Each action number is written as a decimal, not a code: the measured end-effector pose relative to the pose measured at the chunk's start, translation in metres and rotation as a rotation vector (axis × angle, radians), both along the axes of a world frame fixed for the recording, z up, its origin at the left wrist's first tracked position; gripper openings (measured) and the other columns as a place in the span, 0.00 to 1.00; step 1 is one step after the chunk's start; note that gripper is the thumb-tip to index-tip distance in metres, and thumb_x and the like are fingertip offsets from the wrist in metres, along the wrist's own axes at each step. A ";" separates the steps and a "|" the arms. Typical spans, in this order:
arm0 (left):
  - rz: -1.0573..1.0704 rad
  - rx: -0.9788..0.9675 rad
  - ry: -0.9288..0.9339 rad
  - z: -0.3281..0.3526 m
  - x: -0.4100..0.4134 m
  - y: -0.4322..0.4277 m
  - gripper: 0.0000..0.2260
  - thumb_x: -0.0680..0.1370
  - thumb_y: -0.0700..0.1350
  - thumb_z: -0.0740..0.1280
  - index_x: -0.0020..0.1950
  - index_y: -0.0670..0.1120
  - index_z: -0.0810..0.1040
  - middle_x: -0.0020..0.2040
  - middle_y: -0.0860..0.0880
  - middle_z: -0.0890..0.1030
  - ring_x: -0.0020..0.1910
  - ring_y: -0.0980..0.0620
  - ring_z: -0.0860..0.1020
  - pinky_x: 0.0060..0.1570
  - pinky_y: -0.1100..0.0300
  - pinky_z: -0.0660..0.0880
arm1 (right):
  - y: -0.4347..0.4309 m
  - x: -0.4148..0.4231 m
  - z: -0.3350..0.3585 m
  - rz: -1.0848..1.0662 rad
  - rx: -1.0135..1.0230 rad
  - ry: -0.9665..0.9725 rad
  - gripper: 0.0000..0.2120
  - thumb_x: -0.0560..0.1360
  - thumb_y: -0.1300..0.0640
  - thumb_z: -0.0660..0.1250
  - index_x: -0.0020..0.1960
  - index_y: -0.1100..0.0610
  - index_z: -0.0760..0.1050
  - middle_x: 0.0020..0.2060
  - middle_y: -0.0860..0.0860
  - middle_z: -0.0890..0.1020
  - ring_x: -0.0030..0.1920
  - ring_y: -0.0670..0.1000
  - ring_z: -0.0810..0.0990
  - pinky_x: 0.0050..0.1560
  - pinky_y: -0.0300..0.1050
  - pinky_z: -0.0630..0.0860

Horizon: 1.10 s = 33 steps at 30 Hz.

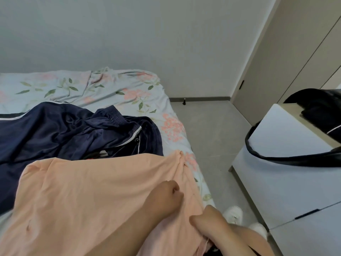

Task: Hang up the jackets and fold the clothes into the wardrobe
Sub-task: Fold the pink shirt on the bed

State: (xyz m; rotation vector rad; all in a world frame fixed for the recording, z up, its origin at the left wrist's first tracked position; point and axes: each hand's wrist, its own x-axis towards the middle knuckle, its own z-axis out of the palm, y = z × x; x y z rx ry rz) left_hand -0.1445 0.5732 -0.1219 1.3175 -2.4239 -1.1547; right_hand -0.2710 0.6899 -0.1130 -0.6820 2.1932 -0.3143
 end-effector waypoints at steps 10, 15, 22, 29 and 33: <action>0.056 0.034 -0.312 0.007 -0.071 0.014 0.31 0.69 0.57 0.69 0.67 0.43 0.68 0.45 0.51 0.78 0.44 0.51 0.78 0.41 0.60 0.70 | 0.036 0.031 0.021 0.136 -0.282 -0.211 0.12 0.68 0.62 0.60 0.47 0.51 0.75 0.42 0.46 0.81 0.43 0.44 0.79 0.34 0.29 0.69; 0.079 -0.005 -0.198 0.036 -0.024 -0.016 0.14 0.76 0.47 0.61 0.57 0.39 0.76 0.44 0.42 0.79 0.38 0.47 0.74 0.39 0.58 0.71 | 0.026 0.079 0.039 0.311 -0.392 -0.223 0.18 0.68 0.55 0.58 0.56 0.42 0.73 0.50 0.39 0.80 0.51 0.39 0.77 0.49 0.34 0.72; 0.564 0.222 0.280 0.085 0.126 -0.072 0.08 0.74 0.35 0.63 0.36 0.46 0.73 0.32 0.49 0.74 0.26 0.55 0.72 0.26 0.64 0.69 | -0.024 0.176 0.062 0.470 -0.552 -0.279 0.16 0.70 0.54 0.56 0.45 0.31 0.68 0.40 0.35 0.75 0.42 0.37 0.74 0.38 0.32 0.67; 0.856 0.240 0.365 0.085 0.275 -0.098 0.10 0.70 0.36 0.63 0.49 0.39 0.80 0.42 0.44 0.78 0.41 0.45 0.74 0.42 0.52 0.69 | -0.058 0.278 0.065 0.777 -0.543 -0.391 0.14 0.73 0.51 0.57 0.57 0.46 0.74 0.52 0.46 0.80 0.50 0.46 0.74 0.52 0.40 0.69; 0.868 0.087 0.226 0.058 0.327 -0.093 0.04 0.70 0.35 0.62 0.40 0.36 0.76 0.36 0.45 0.75 0.35 0.47 0.70 0.36 0.54 0.65 | -0.062 0.284 0.056 0.887 -0.444 -0.358 0.17 0.75 0.40 0.58 0.58 0.44 0.75 0.55 0.43 0.80 0.55 0.47 0.76 0.56 0.40 0.71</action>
